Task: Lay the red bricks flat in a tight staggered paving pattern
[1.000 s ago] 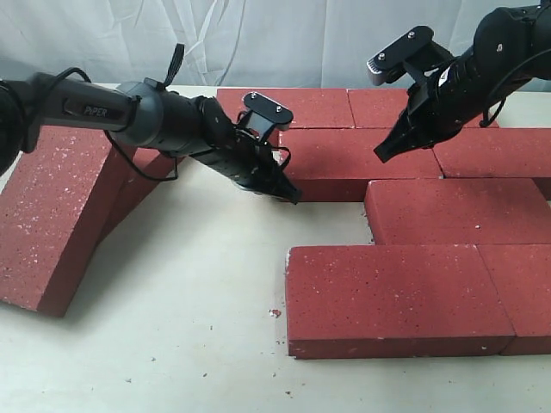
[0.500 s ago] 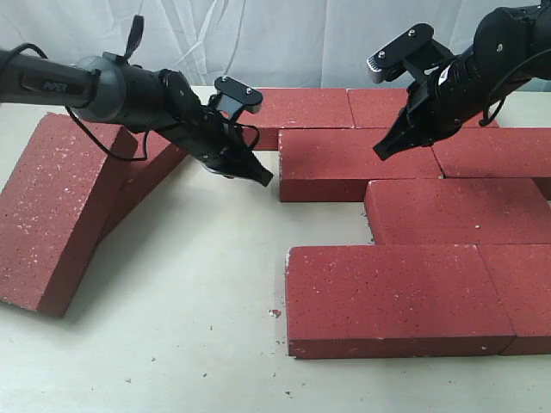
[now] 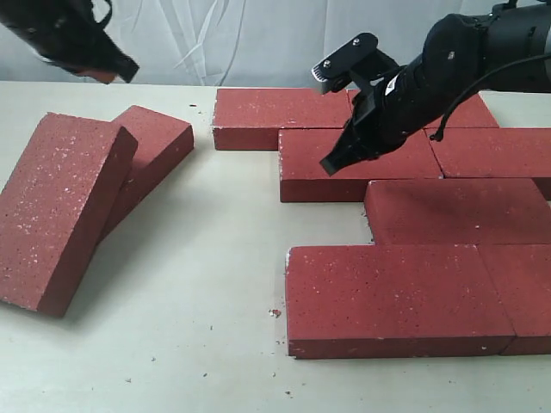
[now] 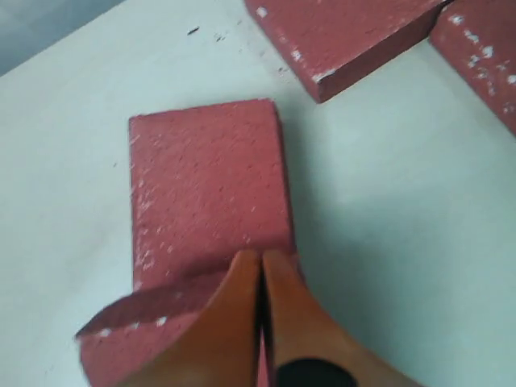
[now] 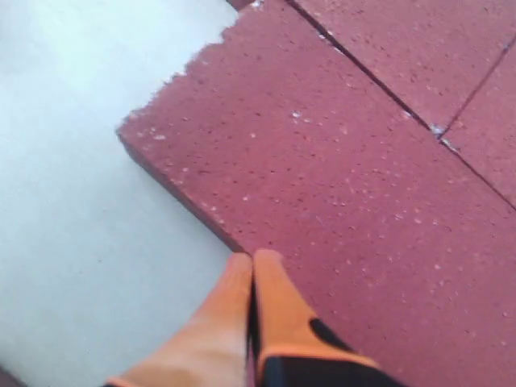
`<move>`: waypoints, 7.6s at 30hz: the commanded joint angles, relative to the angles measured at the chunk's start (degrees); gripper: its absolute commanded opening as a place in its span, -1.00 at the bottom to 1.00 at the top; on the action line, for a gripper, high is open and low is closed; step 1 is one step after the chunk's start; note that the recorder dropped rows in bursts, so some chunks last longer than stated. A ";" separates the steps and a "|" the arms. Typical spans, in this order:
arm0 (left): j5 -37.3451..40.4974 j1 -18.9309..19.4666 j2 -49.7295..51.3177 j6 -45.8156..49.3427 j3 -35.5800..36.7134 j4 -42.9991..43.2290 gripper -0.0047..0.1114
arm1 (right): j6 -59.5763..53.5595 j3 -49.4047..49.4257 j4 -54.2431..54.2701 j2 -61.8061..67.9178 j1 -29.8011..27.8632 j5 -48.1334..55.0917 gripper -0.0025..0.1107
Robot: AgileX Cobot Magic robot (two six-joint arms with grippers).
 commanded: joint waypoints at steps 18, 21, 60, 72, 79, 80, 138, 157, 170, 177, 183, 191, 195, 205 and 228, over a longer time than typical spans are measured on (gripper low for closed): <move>-6.02 19.76 -7.49 -5.26 23.15 0.33 -0.92 | -1.46 0.07 1.39 -0.64 1.93 -1.51 -0.97; -7.38 19.76 -6.22 -5.26 24.28 -1.49 -0.92 | -1.46 0.07 1.39 -0.64 1.93 -1.51 -0.97; -9.93 13.80 2.51 -6.79 20.43 -2.75 -0.92 | -1.60 0.07 2.11 -0.64 1.93 -3.34 -0.97; -9.51 6.49 1.91 -3.16 17.83 -6.49 -0.92 | -1.60 0.07 2.49 -0.64 1.93 -3.34 -0.97; -9.39 6.49 -0.66 4.30 17.44 -11.91 -0.92 | -1.60 0.07 2.48 -0.64 1.93 -3.23 -0.97; -8.93 6.49 -0.81 6.53 17.44 -13.73 -0.92 | -1.60 0.07 2.59 -0.64 1.93 -3.23 -0.97; 8.52 -3.54 -16.84 4.49 44.08 -7.47 -0.92 | -62.47 -58.41 48.57 40.79 -6.02 39.86 -0.97; 3.32 -3.42 -20.99 -4.40 34.10 -0.81 -0.92 | -61.88 -65.76 53.64 47.94 -10.85 37.64 -0.97; 10.10 33.93 -4.96 27.21 22.20 -36.71 0.22 | -18.72 -61.73 24.16 37.80 -10.79 42.04 -0.97; 19.88 35.68 7.30 47.39 21.47 -43.56 0.24 | -27.00 -45.31 33.94 29.62 -10.79 42.04 -0.97; 22.78 35.68 16.42 46.77 17.69 -43.26 0.24 | -29.05 -28.08 31.95 16.41 -10.67 35.22 -0.97; 22.78 35.68 17.80 47.28 17.42 -43.39 0.24 | -40.92 -4.07 38.97 2.13 -10.67 23.52 -0.97; 22.78 35.68 17.80 47.59 17.42 -42.70 0.24 | -46.62 1.17 43.06 -1.59 -10.67 17.93 -0.97; 22.78 35.68 15.34 43.89 17.42 -41.07 0.28 | -50.24 1.23 43.52 -2.21 -10.67 17.15 -0.97; 22.78 35.68 13.77 56.95 27.23 -50.46 0.31 | -50.65 1.23 46.19 -2.21 -10.67 14.13 -0.97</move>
